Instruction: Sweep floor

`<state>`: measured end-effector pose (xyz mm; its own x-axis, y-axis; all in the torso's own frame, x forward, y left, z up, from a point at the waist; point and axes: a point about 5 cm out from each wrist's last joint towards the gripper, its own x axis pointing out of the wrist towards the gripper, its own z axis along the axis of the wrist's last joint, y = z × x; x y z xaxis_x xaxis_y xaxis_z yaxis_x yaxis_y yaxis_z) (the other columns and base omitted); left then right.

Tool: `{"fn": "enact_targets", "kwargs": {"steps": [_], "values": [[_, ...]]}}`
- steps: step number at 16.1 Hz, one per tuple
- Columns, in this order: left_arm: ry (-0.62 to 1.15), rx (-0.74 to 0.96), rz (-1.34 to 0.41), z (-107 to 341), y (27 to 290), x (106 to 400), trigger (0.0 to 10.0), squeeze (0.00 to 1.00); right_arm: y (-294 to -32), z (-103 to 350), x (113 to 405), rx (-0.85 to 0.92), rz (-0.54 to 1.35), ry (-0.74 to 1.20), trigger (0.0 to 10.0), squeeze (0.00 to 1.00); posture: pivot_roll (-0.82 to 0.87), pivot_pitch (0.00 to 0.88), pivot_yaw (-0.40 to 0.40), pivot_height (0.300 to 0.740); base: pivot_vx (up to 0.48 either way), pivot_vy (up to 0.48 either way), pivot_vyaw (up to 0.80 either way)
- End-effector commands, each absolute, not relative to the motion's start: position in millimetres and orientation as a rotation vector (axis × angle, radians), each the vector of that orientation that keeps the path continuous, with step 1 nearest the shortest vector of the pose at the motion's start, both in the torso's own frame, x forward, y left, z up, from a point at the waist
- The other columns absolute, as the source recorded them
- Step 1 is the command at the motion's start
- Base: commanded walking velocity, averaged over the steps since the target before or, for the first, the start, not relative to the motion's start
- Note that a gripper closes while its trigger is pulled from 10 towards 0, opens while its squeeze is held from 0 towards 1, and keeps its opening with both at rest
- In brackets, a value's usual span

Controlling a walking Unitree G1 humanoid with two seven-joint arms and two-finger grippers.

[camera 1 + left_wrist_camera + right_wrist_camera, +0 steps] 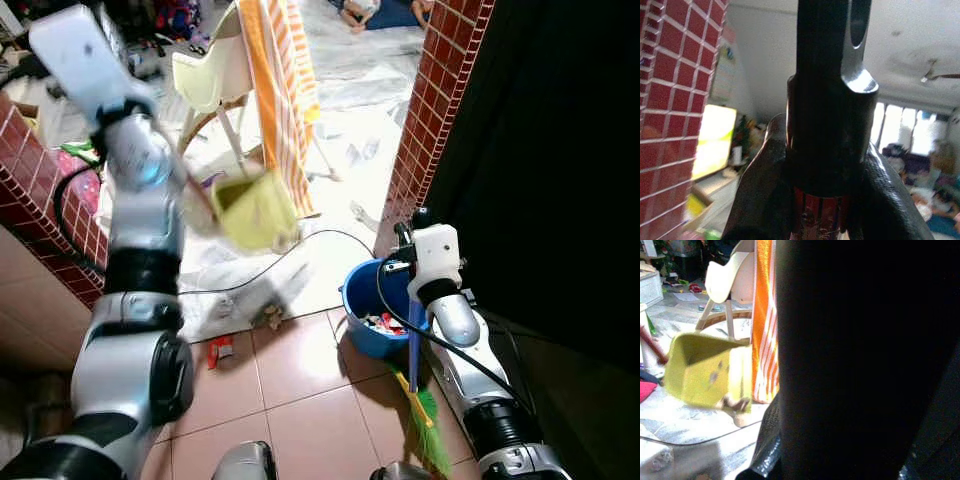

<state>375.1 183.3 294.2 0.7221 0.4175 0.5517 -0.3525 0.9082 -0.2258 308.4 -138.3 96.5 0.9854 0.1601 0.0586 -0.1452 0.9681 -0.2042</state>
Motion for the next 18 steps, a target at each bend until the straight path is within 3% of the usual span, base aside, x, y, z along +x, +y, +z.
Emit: {"fn": "enact_targets", "kwargs": {"steps": [1,6,12,18], "values": [[-0.710,-0.114,0.378,313,165,374,10.0,0.00,-138,106,311,-0.200,0.145,-0.118,10.0,0.00,-0.12,0.000,0.063,0.740,0.000,0.000,0.00],[-0.755,-0.082,0.177,311,98,374,10.0,0.00,-152,106,298,-0.212,0.071,-0.123,10.0,0.00,-0.21,0.000,0.117,0.740,0.000,0.000,0.00],[-0.749,-0.078,0.035,305,55,373,10.0,0.00,-172,104,276,-0.223,-0.042,-0.115,10.0,0.00,-0.31,0.007,0.203,0.740,0.000,0.000,0.00],[-0.764,-0.094,-0.129,289,7,356,10.0,0.00,-174,103,263,-0.228,-0.069,-0.097,10.0,0.00,-0.33,0.016,0.213,0.740,0.000,0.000,0.00]]}}
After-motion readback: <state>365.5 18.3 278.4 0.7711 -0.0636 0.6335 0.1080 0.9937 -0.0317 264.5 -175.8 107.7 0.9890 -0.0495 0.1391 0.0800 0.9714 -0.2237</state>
